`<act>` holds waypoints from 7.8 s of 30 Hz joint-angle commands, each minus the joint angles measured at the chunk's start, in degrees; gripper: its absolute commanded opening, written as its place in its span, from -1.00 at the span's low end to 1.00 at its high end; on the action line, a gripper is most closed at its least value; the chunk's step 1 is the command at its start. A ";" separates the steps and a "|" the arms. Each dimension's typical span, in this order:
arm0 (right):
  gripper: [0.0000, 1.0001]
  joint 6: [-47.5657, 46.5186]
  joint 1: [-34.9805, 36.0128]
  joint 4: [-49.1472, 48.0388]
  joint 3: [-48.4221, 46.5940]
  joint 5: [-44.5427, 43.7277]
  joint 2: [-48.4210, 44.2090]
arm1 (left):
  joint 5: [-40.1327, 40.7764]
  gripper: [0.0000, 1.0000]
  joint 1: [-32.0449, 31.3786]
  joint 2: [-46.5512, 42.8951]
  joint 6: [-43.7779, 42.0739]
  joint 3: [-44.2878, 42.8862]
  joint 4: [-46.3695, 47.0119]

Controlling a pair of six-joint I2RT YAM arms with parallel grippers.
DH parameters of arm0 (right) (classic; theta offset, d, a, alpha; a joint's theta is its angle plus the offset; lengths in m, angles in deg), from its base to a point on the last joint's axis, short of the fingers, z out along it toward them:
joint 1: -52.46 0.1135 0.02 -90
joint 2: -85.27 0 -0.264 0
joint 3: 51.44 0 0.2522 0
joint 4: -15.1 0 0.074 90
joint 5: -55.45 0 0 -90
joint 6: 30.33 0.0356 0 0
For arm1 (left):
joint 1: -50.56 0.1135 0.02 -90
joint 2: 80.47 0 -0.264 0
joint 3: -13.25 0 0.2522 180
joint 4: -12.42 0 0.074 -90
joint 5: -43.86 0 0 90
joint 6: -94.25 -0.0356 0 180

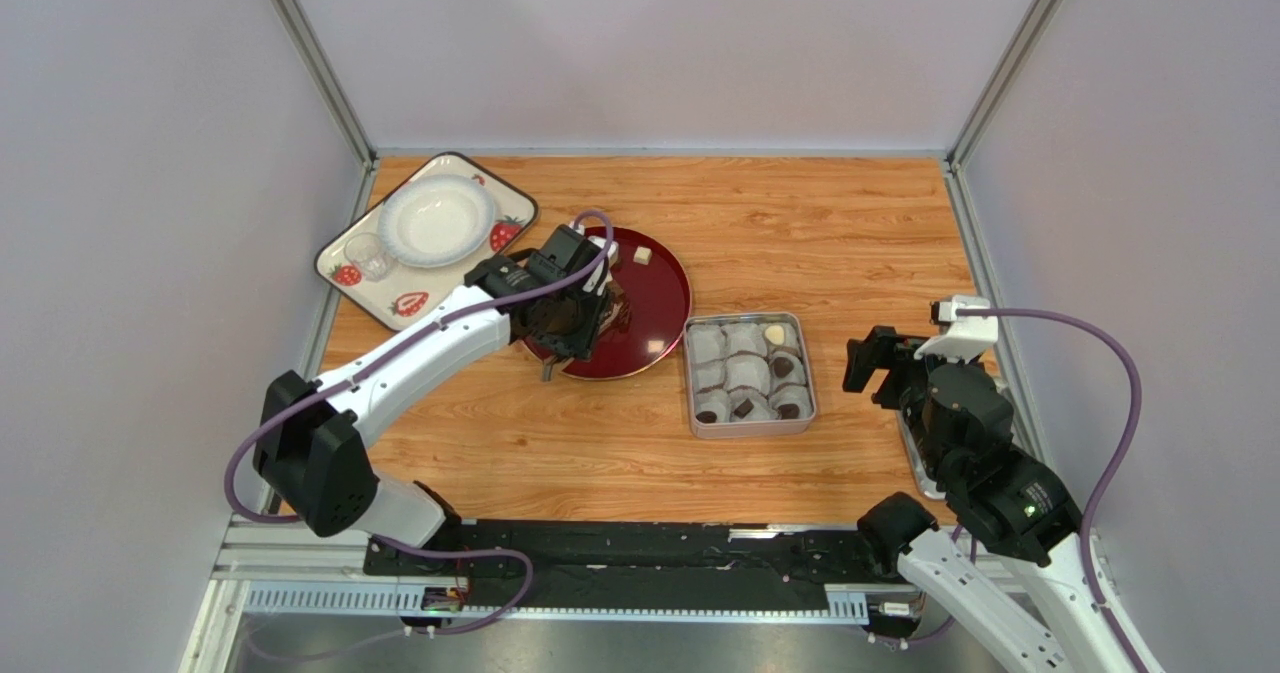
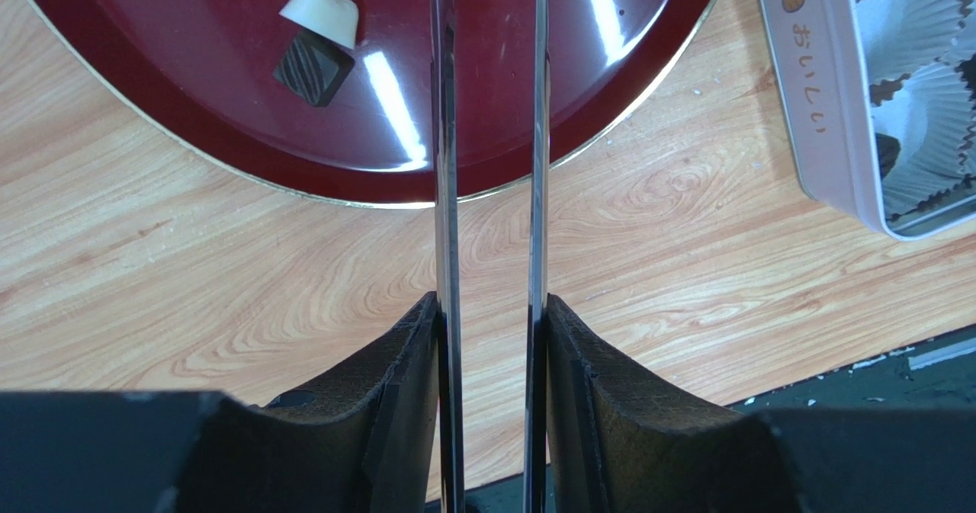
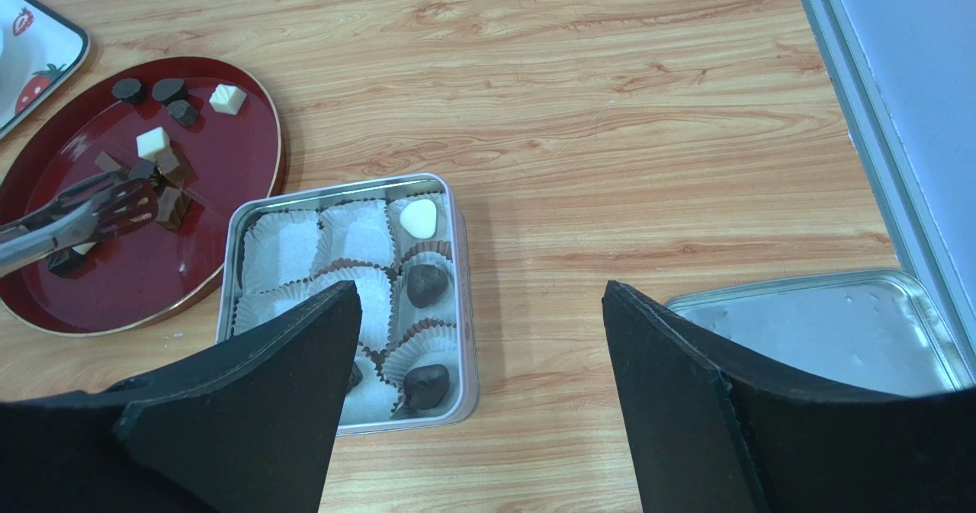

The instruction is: Pack the chocolate

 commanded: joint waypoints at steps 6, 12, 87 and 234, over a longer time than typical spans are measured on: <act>0.62 -0.85 -0.10 -2.29 -0.20 0.38 -0.12 | 1.11 -0.10 -0.70 4.75 0.14 -4.18 0.65; 0.63 -0.76 -0.10 -2.37 -0.20 0.29 -0.03 | 1.11 -0.14 -0.96 7.12 0.31 -5.15 0.74; 0.62 -0.85 -0.10 -2.29 -0.20 0.64 0.15 | 2.60 -0.33 -7.13 -4.20 0.40 -7.71 -4.44; 0.61 -0.85 -0.10 -2.29 -0.20 0.73 -0.20 | 3.31 -0.30 1.75 -9.21 0.58 1.08 -2.34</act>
